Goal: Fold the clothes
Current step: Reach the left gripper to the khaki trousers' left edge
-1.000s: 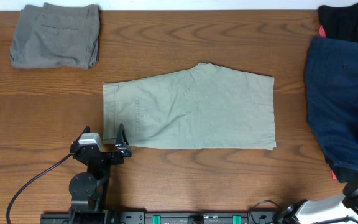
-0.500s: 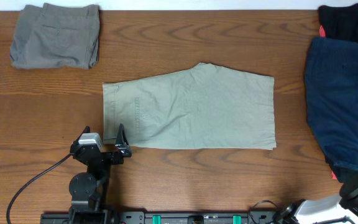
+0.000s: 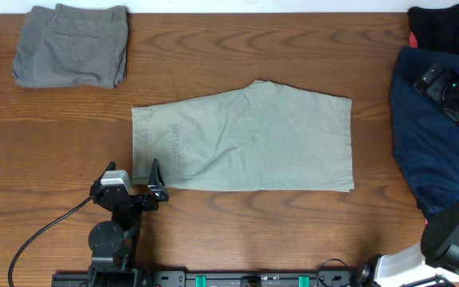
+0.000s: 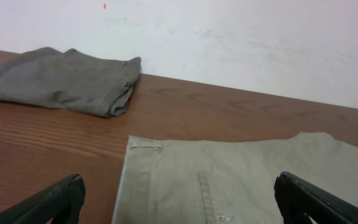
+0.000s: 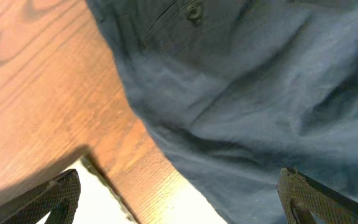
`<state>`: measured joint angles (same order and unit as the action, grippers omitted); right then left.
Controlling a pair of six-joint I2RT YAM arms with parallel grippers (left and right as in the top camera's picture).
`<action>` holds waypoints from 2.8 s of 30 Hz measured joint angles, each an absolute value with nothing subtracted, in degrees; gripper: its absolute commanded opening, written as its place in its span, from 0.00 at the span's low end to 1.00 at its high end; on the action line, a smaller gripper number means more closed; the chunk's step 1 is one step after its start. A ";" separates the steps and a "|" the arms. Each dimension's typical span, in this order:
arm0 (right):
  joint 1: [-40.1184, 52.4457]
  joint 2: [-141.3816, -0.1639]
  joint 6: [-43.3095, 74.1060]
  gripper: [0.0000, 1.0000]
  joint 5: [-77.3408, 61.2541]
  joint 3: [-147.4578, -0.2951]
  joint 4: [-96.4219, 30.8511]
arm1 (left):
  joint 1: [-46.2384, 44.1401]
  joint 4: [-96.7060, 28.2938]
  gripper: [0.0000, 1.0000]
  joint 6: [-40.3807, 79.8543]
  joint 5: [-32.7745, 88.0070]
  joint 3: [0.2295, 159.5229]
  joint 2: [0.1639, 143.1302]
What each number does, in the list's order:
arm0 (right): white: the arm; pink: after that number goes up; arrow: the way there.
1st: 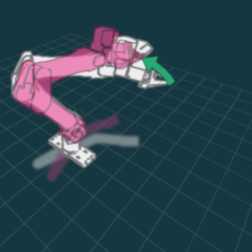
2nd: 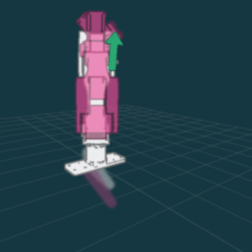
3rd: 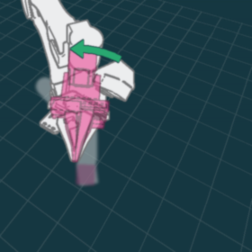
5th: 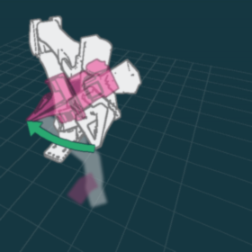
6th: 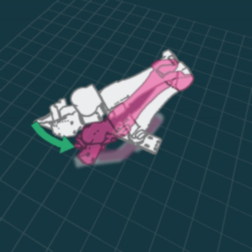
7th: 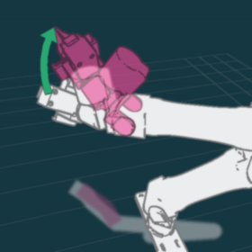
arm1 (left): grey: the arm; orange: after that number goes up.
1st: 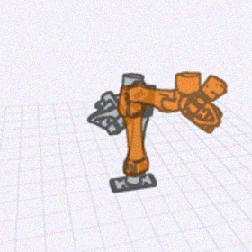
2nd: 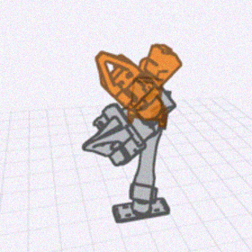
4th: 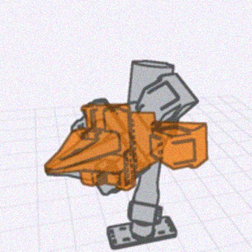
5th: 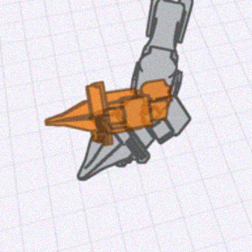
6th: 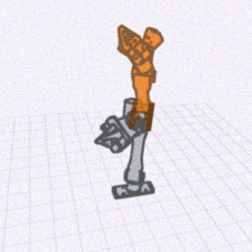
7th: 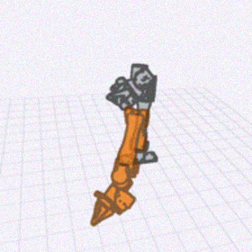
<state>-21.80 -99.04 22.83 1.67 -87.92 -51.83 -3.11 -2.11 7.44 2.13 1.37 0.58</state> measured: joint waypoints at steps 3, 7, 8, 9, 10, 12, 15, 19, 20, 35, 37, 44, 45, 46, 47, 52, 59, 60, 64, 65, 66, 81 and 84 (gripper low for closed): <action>-21.71 -99.04 22.74 0.99 3.29 -87.92 -51.99 | -3.11 -2.11 0.98 7.44 2.13 1.37 0.58; -21.71 -99.04 22.72 0.99 4.19 -87.92 -51.99 | -3.11 -2.11 0.98 7.44 2.13 1.37 0.58; -21.71 -99.04 22.72 0.99 4.38 -87.92 -51.99 | -3.11 -2.11 0.98 7.44 2.13 1.37 0.58; -21.71 -99.04 22.70 0.99 4.54 -87.92 -52.01 | -3.11 -2.13 0.98 7.44 2.13 1.37 0.58; -21.71 -99.04 22.70 0.99 4.60 -87.92 -51.99 | -3.11 -2.13 0.98 7.44 2.13 1.37 0.58; -21.71 -99.04 22.65 0.99 4.67 -87.92 -52.01 | -3.11 -2.11 0.98 7.44 2.15 1.37 0.58; -21.71 -99.04 22.52 0.99 4.78 -87.92 -52.01 | -3.11 -2.09 0.98 8.99 3.01 1.37 0.58; -21.71 -99.04 22.50 0.99 4.78 -87.92 -52.01 | -3.11 -1.37 0.98 18.35 9.54 1.37 0.64; -21.71 -99.04 22.50 0.99 4.80 -87.92 -52.01 | -3.11 -1.17 0.98 20.86 11.51 1.37 0.73; -21.71 -99.04 22.50 0.99 4.91 -87.92 -52.01 | -3.11 -16.08 0.98 24.12 21.39 11.97 12.47; -21.71 -99.04 22.50 0.99 4.95 -87.94 -52.05 | -3.14 -23.00 0.98 20.45 18.37 19.88 18.81; -21.71 -99.04 22.48 0.99 4.97 -88.03 -52.03 | -3.16 -44.82 0.98 10.55 4.34 50.54 47.97; -21.71 -99.04 22.48 0.99 4.97 -88.03 -52.07 | -3.16 -46.41 0.98 10.09 3.05 53.30 50.96; -21.71 -99.04 22.48 0.99 4.95 -88.05 -52.03 | -3.05 -48.60 0.98 9.13 1.10 57.98 57.12; -21.71 -99.04 22.48 0.99 4.97 -88.05 -52.03 | -3.01 -49.06 0.98 8.88 0.54 59.42 59.02; -21.71 -99.04 22.48 0.99 4.97 -88.05 -52.01 | -1.78 -45.47 0.98 7.44 -2.63 65.54 75.24; -21.71 -99.04 22.48 0.99 4.97 -88.05 -52.03 | 4.75 -45.36 0.98 7.16 -0.56 65.63 89.34; -21.71 -99.04 22.48 0.99 4.97 -88.05 -52.01 | 6.59 -45.30 0.98 7.07 1.52 65.60 90.78; -21.71 -99.04 22.48 0.99 4.97 -88.05 -52.03 | 13.96 -44.97 0.98 3.97 13.52 65.63 95.24; -21.71 -99.04 22.48 0.99 4.99 -88.05 -52.03 | 15.51 -44.99 0.98 2.52 16.62 65.63 96.31; -21.71 -99.04 22.48 0.99 4.97 -88.05 -52.03 | 16.64 -45.01 0.98 1.30 19.22 65.63 97.30; -21.71 -99.04 22.48 0.99 4.99 -88.05 -52.03 | 19.22 -43.75 0.98 -7.38 34.57 65.63 108.25; -21.71 -99.04 22.48 0.99 4.97 -88.05 -52.03 | 19.29 -43.66 0.98 -7.84 35.81 65.87 109.21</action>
<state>-21.71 -99.04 22.48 4.97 -88.05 -52.03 19.29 -43.66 -7.84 35.81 65.87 109.21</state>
